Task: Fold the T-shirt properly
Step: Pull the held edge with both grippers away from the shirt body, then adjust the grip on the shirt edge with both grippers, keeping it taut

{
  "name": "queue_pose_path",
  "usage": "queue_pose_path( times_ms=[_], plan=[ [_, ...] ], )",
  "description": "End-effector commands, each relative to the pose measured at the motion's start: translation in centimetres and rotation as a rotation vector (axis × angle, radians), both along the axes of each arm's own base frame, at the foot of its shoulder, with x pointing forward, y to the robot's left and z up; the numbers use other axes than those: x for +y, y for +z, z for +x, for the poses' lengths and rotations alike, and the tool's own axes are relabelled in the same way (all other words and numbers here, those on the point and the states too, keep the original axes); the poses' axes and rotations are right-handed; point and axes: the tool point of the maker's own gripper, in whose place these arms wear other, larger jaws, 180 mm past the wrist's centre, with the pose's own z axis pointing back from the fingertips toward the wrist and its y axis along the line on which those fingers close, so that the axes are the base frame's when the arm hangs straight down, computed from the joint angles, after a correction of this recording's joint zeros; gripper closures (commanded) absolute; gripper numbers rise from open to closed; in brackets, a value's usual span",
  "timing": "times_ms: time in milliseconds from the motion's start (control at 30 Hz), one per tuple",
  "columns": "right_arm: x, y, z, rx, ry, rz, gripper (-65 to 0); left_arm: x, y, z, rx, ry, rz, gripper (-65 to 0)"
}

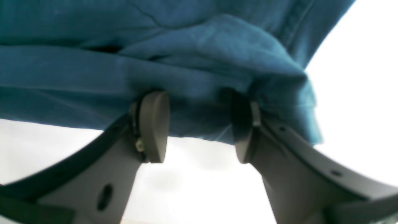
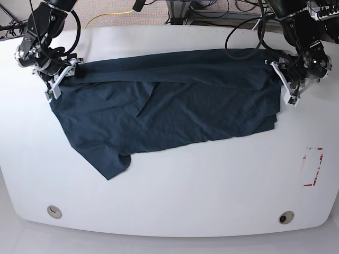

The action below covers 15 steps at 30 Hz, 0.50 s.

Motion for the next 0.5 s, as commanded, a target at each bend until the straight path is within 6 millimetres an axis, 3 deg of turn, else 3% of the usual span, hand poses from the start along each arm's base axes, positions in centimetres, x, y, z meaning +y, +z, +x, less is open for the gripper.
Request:
queue_pose_path(
  times_ms=[0,100,200,367,467],
  plan=[
    [0.2,1.0,1.1,-0.05,0.0,0.002,-30.6,0.6,1.6,1.1,-0.056,-0.008,0.028,-11.5],
    [0.2,0.9,1.0,-0.046,-0.001,0.003,-30.6,0.7,2.2,1.3,-0.074,-0.007,0.038,-10.3],
    [0.4,0.9,1.0,-0.049,-0.001,0.008,-30.6,0.8,3.0,1.6,-0.096,-0.012,0.055,-1.4],
    [0.5,0.8,1.1,-0.048,-0.003,0.013,-30.6,1.8,5.6,2.1,-0.165,0.003,0.108,-1.2],
    [0.5,0.7,1.0,-0.046,-0.003,0.013,-30.6,2.5,6.0,1.9,-0.172,0.018,0.125,-1.2]
  ],
)
